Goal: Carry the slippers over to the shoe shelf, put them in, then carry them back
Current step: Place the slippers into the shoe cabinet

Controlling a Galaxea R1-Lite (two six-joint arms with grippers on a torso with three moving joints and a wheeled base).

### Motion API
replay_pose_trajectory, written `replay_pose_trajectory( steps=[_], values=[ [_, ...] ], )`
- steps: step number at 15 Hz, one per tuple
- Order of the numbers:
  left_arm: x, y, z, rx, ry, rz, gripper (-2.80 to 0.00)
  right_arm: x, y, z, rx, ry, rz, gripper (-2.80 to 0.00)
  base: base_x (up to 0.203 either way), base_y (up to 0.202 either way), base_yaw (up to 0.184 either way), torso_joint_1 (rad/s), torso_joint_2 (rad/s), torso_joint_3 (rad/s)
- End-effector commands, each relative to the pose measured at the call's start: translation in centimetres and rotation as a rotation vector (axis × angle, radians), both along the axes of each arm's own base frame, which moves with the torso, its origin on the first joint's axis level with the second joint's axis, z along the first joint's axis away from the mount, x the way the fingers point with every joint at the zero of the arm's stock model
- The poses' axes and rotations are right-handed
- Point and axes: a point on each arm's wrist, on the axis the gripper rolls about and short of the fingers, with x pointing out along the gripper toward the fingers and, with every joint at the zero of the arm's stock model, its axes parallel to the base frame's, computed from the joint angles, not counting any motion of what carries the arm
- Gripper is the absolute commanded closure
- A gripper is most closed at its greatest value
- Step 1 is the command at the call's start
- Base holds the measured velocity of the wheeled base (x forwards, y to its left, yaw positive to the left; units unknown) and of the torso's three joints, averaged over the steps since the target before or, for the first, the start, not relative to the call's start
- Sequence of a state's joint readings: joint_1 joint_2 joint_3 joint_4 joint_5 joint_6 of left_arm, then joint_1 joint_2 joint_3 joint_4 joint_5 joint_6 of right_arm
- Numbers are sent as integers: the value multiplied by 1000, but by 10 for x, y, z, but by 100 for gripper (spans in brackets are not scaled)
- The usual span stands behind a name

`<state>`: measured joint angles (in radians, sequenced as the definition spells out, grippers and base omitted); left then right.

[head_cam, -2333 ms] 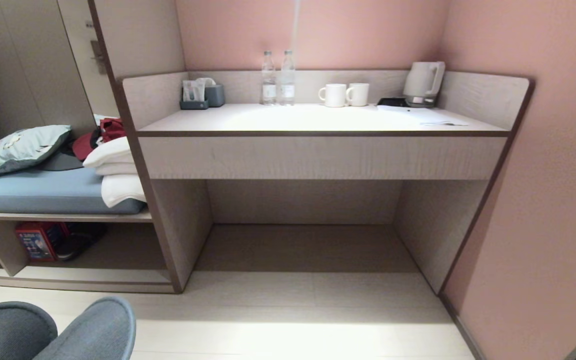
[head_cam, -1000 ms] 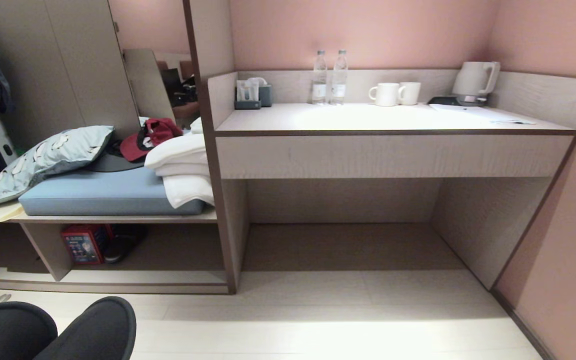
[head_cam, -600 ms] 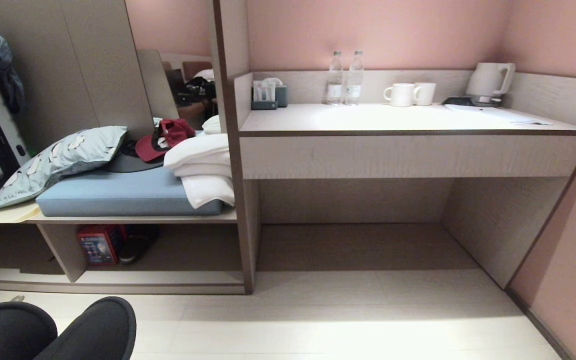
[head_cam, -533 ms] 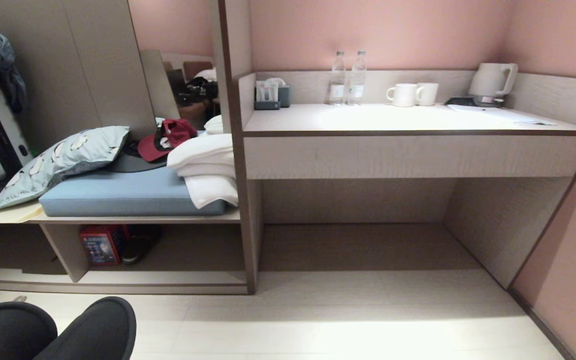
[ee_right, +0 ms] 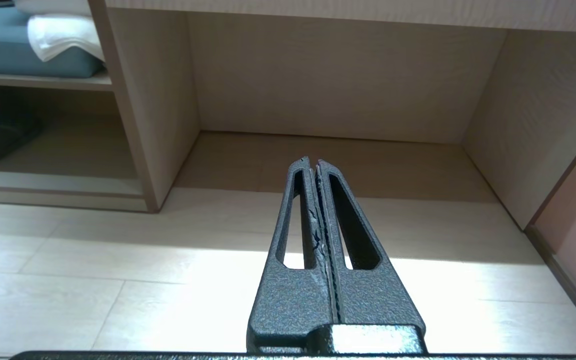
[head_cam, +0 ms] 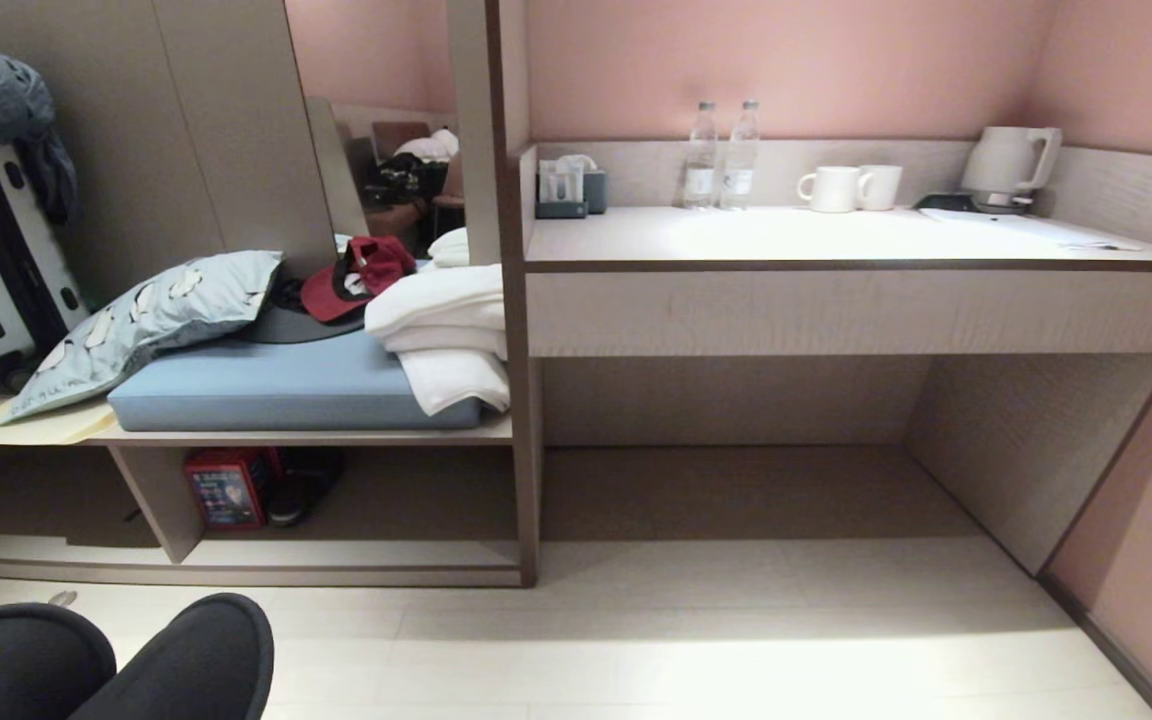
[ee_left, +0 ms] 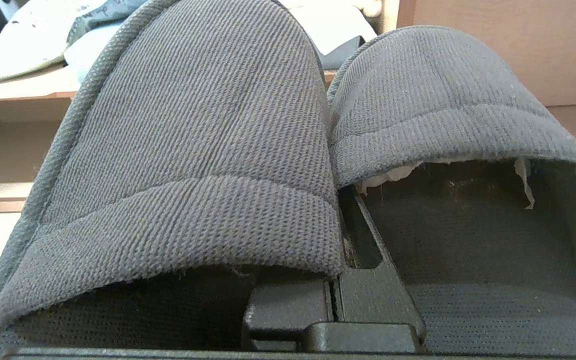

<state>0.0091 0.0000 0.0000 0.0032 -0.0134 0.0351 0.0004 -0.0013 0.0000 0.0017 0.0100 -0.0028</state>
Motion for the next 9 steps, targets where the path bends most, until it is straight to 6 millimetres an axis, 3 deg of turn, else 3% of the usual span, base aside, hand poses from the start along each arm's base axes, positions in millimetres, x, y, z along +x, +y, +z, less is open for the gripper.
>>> replay_pose_trajectory(
  steps=[1, 9],
  values=[
    [0, 0, 0, -3, 0, 1, 0, 0, 0, 0, 0, 0, 2, 0, 0, 0, 0, 0, 0, 0],
    [0, 0, 0, -11, 0, 3, 0, 0, 0, 0, 0, 0, 2, 0, 0, 0, 0, 0, 0, 0]
  ],
)
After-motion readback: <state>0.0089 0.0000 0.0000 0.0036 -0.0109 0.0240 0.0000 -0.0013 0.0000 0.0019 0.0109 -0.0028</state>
